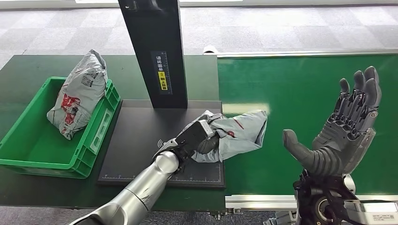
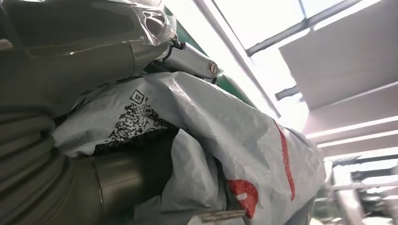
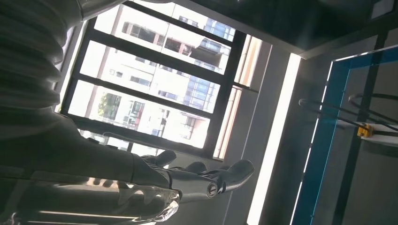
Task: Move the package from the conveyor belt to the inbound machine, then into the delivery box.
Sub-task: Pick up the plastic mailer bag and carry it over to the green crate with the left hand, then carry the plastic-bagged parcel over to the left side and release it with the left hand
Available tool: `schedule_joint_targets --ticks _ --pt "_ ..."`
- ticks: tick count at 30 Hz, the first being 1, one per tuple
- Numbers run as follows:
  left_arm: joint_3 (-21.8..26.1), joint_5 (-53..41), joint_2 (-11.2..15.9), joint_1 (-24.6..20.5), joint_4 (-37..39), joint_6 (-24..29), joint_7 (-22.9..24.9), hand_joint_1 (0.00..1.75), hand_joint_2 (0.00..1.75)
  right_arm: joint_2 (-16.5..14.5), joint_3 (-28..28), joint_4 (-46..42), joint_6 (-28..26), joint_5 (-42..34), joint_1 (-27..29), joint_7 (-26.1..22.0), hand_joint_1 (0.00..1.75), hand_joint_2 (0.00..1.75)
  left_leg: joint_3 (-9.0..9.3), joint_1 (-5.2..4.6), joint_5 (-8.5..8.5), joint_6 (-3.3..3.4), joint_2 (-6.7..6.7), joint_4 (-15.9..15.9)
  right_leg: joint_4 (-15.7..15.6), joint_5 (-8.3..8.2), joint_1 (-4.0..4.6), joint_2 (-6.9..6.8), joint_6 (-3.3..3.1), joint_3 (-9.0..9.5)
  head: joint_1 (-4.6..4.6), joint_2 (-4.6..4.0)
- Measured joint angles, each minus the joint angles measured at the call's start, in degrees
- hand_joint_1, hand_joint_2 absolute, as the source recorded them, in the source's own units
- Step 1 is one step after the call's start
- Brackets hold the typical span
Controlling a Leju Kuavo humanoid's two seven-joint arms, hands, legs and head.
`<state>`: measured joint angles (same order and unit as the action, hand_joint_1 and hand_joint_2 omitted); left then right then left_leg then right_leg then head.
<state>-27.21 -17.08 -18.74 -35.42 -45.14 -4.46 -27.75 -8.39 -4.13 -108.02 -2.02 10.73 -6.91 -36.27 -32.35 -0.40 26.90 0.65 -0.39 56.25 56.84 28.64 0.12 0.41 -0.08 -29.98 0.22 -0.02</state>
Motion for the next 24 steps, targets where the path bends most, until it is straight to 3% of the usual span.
schedule_joint_targets --ticks 6,11,14,18,24 --pt "6.57 10.33 4.69 7.33 -26.95 8.62 -2.58 1.74 1.75 -0.05 1.78 -0.03 -1.88 -0.6 3.06 -1.33 0.0 1.75 -0.08 0.03 0.0 -0.01 0.04 -0.03 0.01 0.01 0.08 0.04 -0.02 -0.12 0.0 0.0" --pt "16.32 13.12 8.32 12.55 -44.06 18.88 -4.94 1.74 1.75 -0.22 3.29 -0.63 -2.52 -1.01 5.89 -1.92 0.0 1.75 -0.08 0.05 0.0 -0.02 0.06 -0.14 0.01 0.05 0.1 0.04 -0.07 -0.17 -0.01 0.0" --pt "22.78 10.35 9.8 13.63 -47.29 24.65 -5.38 1.74 1.75 -0.61 3.64 -1.25 -2.61 -0.89 7.13 -2.22 0.0 1.75 -0.08 0.09 -0.01 -0.03 0.03 -0.15 0.01 0.07 0.11 0.0 -0.09 -0.16 0.0 0.0" --pt "29.17 8.24 11.36 13.38 -47.42 27.88 -5.02 1.75 1.75 -1.22 3.86 -1.94 -2.83 -0.66 8.05 -2.28 0.0 1.75 -0.08 0.09 -0.03 -0.05 0.05 -0.14 0.01 0.06 0.09 -0.01 -0.08 -0.15 0.02 0.0" --pt "36.31 2.12 14.01 8.3 -41.95 34.32 -1.87 1.75 1.75 -1.42 4.07 -2.25 -3.07 -0.95 8.42 -2.18 0.0 1.75 -0.08 0.06 -0.04 -0.04 0.04 -0.09 0.01 0.02 0.05 -0.01 -0.06 -0.12 0.03 0.0"
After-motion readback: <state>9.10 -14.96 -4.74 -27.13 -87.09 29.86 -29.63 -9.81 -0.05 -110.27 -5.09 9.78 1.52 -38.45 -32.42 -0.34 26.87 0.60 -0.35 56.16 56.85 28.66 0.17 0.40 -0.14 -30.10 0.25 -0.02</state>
